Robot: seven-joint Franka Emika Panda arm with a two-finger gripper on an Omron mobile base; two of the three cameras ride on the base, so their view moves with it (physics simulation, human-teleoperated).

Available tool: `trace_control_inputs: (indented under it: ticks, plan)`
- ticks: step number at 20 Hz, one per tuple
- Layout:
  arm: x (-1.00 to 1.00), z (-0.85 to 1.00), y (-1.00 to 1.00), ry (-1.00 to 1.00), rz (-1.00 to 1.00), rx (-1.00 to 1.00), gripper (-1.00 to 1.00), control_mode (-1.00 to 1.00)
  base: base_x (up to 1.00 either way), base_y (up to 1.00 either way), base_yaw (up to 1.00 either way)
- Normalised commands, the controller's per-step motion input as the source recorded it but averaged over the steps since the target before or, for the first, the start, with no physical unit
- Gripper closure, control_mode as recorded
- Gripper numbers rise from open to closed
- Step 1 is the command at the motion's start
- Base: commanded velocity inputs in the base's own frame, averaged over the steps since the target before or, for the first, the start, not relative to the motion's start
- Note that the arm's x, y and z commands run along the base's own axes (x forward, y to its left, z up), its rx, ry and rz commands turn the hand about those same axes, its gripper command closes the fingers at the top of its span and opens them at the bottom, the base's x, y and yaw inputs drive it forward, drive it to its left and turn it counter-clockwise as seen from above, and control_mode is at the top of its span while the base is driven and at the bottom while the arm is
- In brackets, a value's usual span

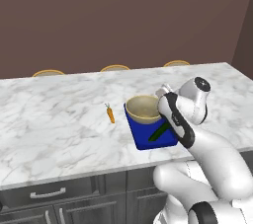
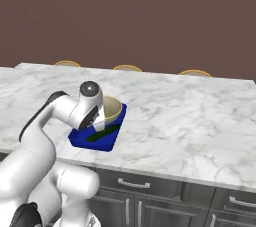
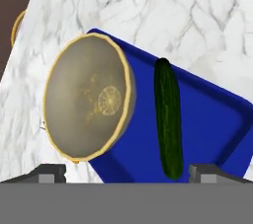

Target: Place the two vegetables and bowl onto the tray for setting up a vegetable dip station.

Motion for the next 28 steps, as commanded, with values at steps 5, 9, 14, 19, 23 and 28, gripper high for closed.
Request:
trace_control_inputs:
  ticks: [5,9,14,19,23,28]
  plan:
    - [-0.06,0.54,0.46,0.00,0.09,-0.03,-1.00,-1.00,0.00,0.00,0.00]
    - [0.00,0.41,0.55,0.00,0.21,-0.03,-1.00,-1.00,0.00,0.00,0.00]
    - [0.00,0.14,0.37,-0.06,0.19,-0.06,-1.00,-1.00,0.00,0.00,0.00]
    - [0.01,0.00,0.21,-0.09,0.20,-0.08,-1.00,-1.00,0.00,0.00,0.00]
    - [0.00,0.00,0.24,-0.11,0.21,-0.11,-1.00,-1.00,0.00,0.00,0.00]
    - [0.00,0.00,0.22,-0.14,0.18,-0.14,-1.00,-1.00,0.00,0.00,0.00]
